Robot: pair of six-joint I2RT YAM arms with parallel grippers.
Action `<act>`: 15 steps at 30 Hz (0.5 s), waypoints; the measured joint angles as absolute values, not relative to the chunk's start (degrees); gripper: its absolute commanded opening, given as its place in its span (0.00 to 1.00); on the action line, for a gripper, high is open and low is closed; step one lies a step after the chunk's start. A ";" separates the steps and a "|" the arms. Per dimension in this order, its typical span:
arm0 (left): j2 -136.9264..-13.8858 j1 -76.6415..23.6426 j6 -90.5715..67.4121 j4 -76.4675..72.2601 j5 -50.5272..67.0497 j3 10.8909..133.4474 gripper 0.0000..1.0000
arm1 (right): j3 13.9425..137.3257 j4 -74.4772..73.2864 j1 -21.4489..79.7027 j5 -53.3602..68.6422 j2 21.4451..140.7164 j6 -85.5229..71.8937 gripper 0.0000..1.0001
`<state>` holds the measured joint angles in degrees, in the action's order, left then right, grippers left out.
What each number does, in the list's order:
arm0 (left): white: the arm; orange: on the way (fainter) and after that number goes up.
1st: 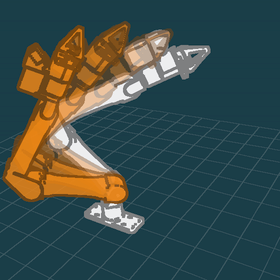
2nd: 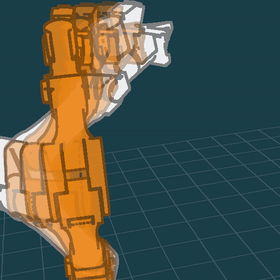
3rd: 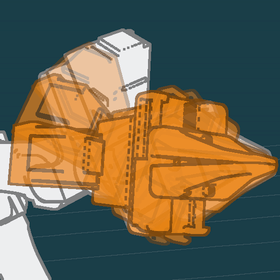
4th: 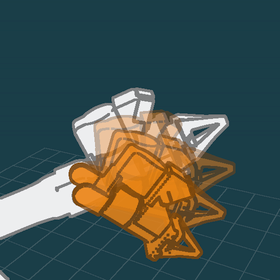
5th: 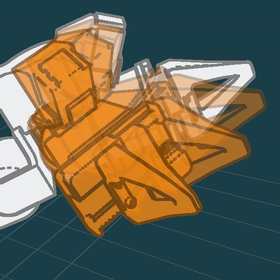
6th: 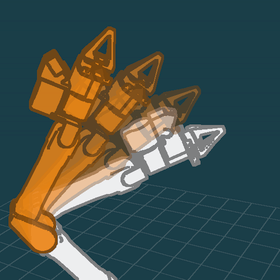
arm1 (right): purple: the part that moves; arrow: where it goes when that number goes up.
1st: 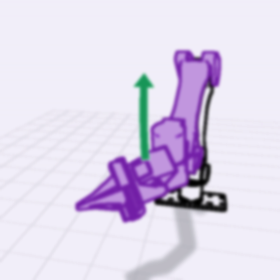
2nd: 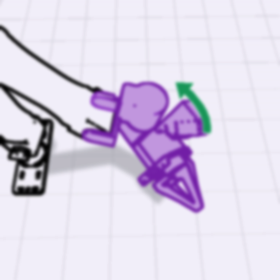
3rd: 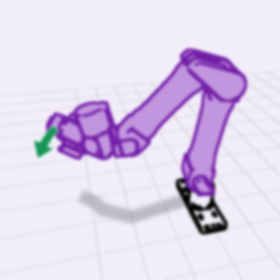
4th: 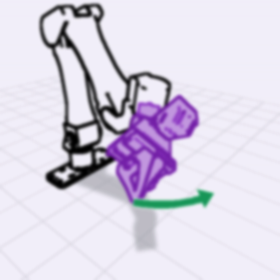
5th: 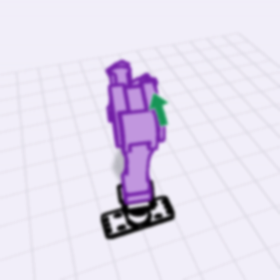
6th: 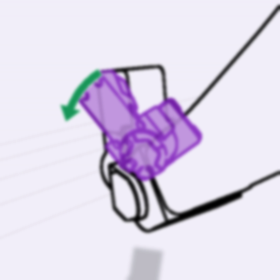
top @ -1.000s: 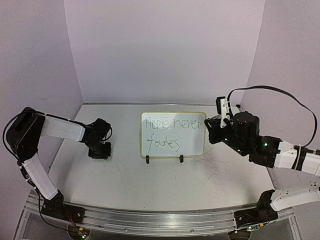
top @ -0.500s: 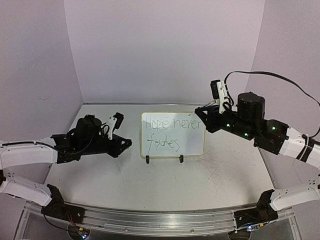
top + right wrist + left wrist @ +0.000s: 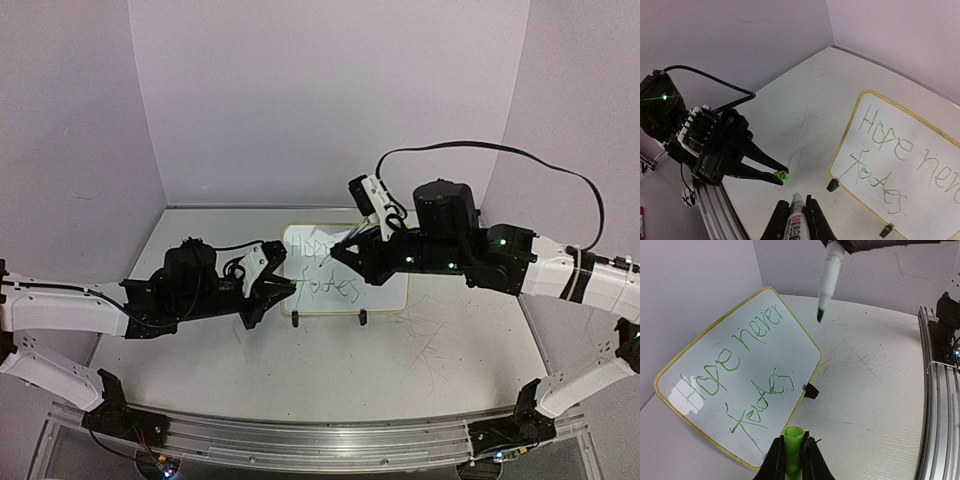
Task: Write a sentence on the whiteboard
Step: Insert the whiteboard marker without the cap into the pen cap.
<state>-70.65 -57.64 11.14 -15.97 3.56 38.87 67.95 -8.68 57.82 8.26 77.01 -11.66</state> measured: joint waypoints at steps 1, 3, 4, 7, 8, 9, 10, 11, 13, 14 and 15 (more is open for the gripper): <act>-70.65 -57.72 11.75 -16.42 3.42 38.87 0.00 | 68.35 -8.73 58.62 8.41 77.75 -11.66 0.00; -70.65 -57.81 12.36 -16.94 3.32 38.87 0.00 | 69.14 -8.90 59.59 8.71 78.80 -11.77 0.00; -70.64 -57.82 12.54 -17.06 3.31 38.86 0.00 | 69.63 -8.95 60.07 8.90 79.36 -11.88 0.00; -70.38 -57.85 13.24 -17.12 3.31 38.70 0.00 | 71.19 -8.84 60.65 9.31 81.22 -12.04 0.00; -70.19 -57.86 13.45 -17.19 3.29 38.50 0.00 | 71.63 -8.81 60.83 9.37 81.86 -12.07 0.00; -69.99 -57.90 13.60 -17.34 3.29 38.24 0.00 | 71.89 -8.78 60.97 9.37 82.36 -12.08 0.00; -69.81 -57.94 13.71 -17.48 3.29 37.96 0.00 | 72.05 -8.75 61.10 9.34 82.81 -12.08 0.00; -69.68 -58.00 13.74 -17.50 3.29 37.74 0.00 | 72.12 -8.73 61.27 9.31 83.18 -12.07 0.00; -69.56 -58.13 13.78 -17.58 3.31 37.51 0.00 | 72.19 -8.75 61.55 9.16 83.63 -12.05 0.00; -69.52 -58.17 13.79 -17.62 3.31 37.41 0.00 | 72.36 -8.78 61.66 9.05 83.84 -12.05 0.00; -69.49 -58.19 13.79 -17.58 3.31 37.35 0.00 | 72.57 -8.78 61.71 8.96 84.06 -12.05 0.00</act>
<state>-69.49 -58.19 13.79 -17.58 3.31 37.35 72.57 -8.78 61.71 8.96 84.06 -12.05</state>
